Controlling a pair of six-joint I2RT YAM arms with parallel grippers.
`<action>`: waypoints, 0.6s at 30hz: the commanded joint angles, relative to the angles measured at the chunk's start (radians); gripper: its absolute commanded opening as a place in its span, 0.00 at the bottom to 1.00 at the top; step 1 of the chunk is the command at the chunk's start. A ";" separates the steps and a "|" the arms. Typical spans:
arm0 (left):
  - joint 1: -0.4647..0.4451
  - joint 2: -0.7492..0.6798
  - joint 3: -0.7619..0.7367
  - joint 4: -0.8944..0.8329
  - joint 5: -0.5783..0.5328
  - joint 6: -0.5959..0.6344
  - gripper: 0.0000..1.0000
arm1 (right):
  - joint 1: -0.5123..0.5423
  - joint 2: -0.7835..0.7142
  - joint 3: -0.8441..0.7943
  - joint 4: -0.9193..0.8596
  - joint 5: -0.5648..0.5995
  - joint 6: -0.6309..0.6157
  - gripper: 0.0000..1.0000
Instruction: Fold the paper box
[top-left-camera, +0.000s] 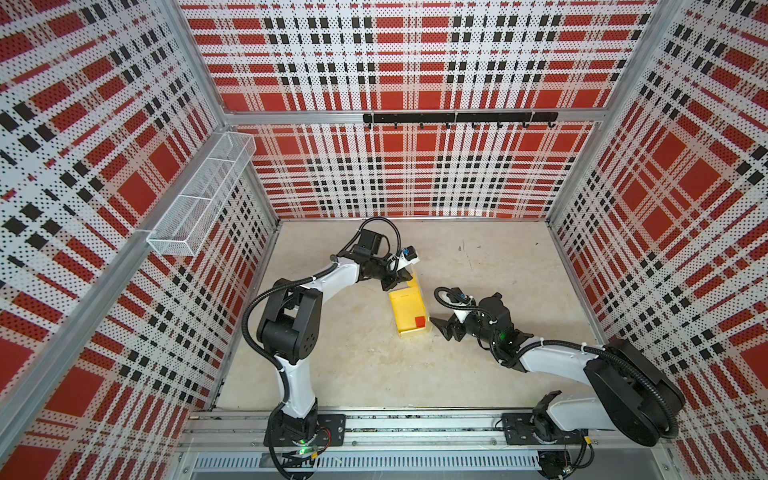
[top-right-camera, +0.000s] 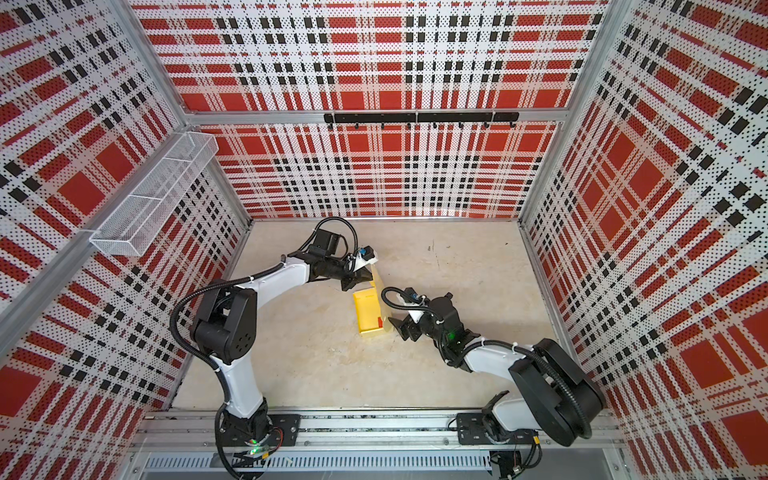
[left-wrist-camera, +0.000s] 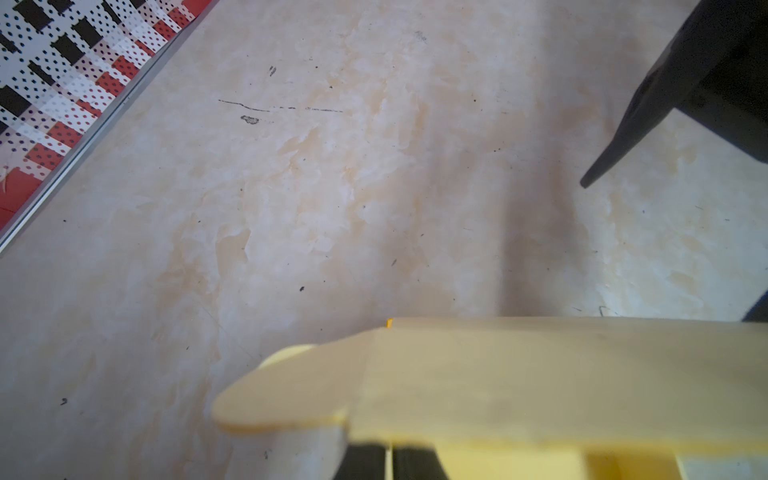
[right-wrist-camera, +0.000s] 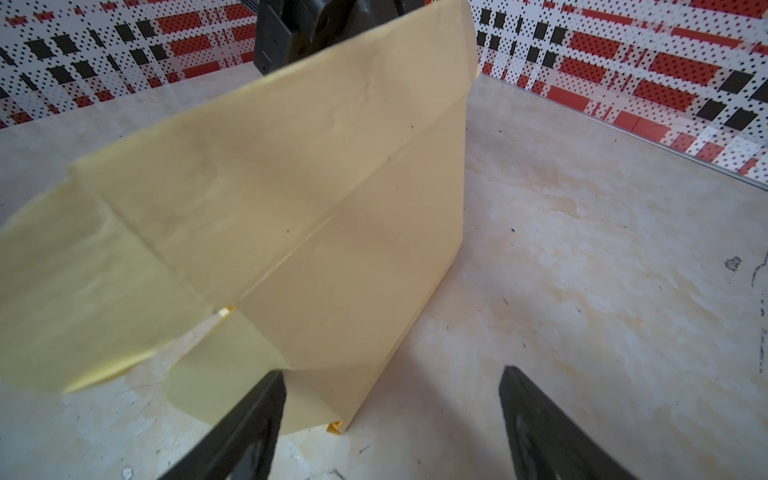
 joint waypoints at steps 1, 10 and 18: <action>-0.003 -0.027 0.001 0.022 -0.004 -0.002 0.08 | -0.001 0.008 -0.013 0.073 -0.027 -0.034 0.82; -0.003 -0.007 0.013 0.016 -0.010 -0.008 0.07 | 0.005 -0.009 -0.030 0.086 -0.118 -0.035 0.81; -0.009 -0.007 0.008 0.024 -0.005 -0.022 0.08 | 0.011 0.050 -0.016 0.144 -0.103 -0.045 0.78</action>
